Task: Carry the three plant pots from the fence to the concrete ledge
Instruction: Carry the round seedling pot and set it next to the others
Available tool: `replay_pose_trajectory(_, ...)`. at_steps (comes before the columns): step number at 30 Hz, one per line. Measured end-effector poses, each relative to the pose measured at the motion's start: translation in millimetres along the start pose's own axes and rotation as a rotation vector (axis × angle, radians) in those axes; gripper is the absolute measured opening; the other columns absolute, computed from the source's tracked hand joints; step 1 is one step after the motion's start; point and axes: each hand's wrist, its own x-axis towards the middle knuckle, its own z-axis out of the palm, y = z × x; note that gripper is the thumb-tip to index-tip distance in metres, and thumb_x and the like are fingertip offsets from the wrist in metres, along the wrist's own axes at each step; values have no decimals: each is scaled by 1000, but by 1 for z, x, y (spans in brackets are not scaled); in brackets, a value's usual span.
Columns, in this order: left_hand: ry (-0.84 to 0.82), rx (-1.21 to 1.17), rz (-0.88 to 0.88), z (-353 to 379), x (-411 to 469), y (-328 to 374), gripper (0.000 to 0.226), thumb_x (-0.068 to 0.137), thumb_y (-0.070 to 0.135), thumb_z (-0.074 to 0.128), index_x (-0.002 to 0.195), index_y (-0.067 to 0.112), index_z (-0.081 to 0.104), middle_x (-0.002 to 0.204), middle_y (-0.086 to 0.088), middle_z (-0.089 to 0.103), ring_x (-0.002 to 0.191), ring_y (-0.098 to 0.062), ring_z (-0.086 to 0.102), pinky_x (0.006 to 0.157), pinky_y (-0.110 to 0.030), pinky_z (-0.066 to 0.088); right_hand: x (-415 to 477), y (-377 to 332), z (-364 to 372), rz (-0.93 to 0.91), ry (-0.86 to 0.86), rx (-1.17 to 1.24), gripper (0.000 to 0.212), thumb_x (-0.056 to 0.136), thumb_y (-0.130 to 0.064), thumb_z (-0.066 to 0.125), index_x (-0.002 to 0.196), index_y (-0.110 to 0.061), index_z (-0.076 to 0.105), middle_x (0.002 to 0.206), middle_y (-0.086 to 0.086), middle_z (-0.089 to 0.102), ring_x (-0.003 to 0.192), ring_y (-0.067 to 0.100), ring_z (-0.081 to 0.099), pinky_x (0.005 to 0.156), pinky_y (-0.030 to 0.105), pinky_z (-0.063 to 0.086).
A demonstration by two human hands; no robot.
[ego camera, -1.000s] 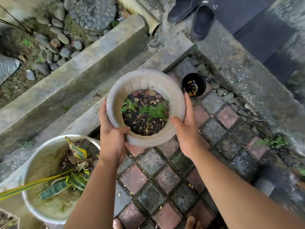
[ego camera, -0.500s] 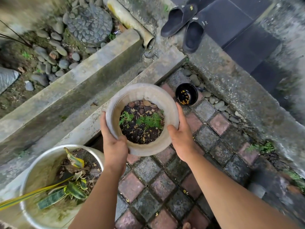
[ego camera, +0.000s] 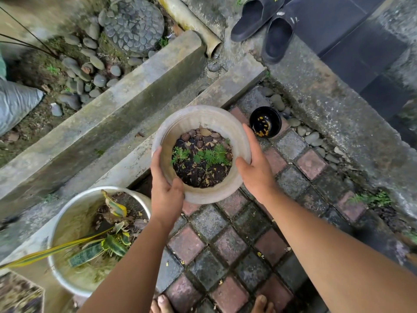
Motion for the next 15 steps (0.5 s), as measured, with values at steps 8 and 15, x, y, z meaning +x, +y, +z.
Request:
replay_pose_trajectory(8,44,105,-49,3,0,4,87,106,0,40,165,41,-9,143,30,28,100,20,45,92,0,27,6,5,-3,-25,-88,-178,78,113,-7,43,166,-48,3,147,44,44,122,64,47,103,72,41)
replay_pose_trajectory(15,61,93,-68,5,3,3,88,105,-6,38,167,30,-12,150,34,15,121,26,29,90,17,15,15,0,-13,-55,-181,-241,83,112,-6,41,158,-58,-4,145,-25,38,101,2,62,88,16,47)
